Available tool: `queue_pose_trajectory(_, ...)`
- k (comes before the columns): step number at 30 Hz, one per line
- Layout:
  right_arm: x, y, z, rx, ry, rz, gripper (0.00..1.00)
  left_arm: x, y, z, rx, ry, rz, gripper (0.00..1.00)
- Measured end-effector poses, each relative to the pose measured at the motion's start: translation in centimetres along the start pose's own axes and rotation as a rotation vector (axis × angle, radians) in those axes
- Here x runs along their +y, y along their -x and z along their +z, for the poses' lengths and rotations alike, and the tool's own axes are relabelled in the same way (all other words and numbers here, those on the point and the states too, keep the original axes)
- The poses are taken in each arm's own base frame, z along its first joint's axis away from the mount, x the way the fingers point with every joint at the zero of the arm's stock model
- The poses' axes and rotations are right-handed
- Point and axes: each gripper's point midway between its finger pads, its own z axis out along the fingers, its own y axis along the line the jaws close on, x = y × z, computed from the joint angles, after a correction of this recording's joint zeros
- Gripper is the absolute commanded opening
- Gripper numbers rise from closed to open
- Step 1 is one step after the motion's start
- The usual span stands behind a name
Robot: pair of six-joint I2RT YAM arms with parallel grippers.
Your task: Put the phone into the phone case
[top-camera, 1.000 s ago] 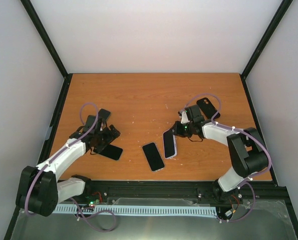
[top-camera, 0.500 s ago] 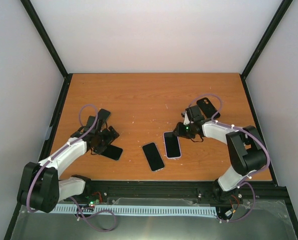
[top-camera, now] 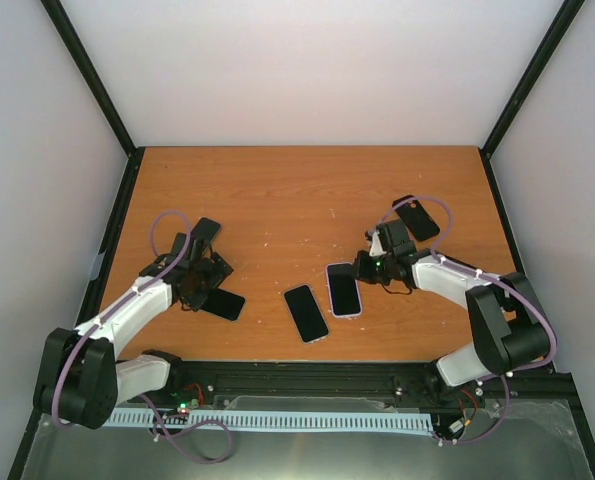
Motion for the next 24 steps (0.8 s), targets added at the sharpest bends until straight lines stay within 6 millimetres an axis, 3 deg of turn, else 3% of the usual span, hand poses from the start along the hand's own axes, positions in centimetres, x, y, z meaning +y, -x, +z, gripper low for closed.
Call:
queue_pose_trajectory(6,-1.4,-2.3,1.8,0.065,-0.010,0.052,0.03,1.8,-0.4,0.5,0.024,0.078,-0.065,1.00)
queue_pose_trajectory(10,-1.2,-2.0,2.1,0.052,-0.009,0.043,0.03,2.6,-0.4,0.7,0.039,0.146,-0.110,1.00)
queue_pose_trajectory(20,-2.6,0.2,0.5,-0.033,-0.156,-0.002,0.27,3.2,-0.8,0.5,0.062,0.188,-0.142,0.99)
queue_pose_trajectory(24,-2.3,3.1,-1.1,-0.106,-0.233,-0.065,0.33,3.4,-0.8,-0.1,0.052,0.193,-0.154,1.00)
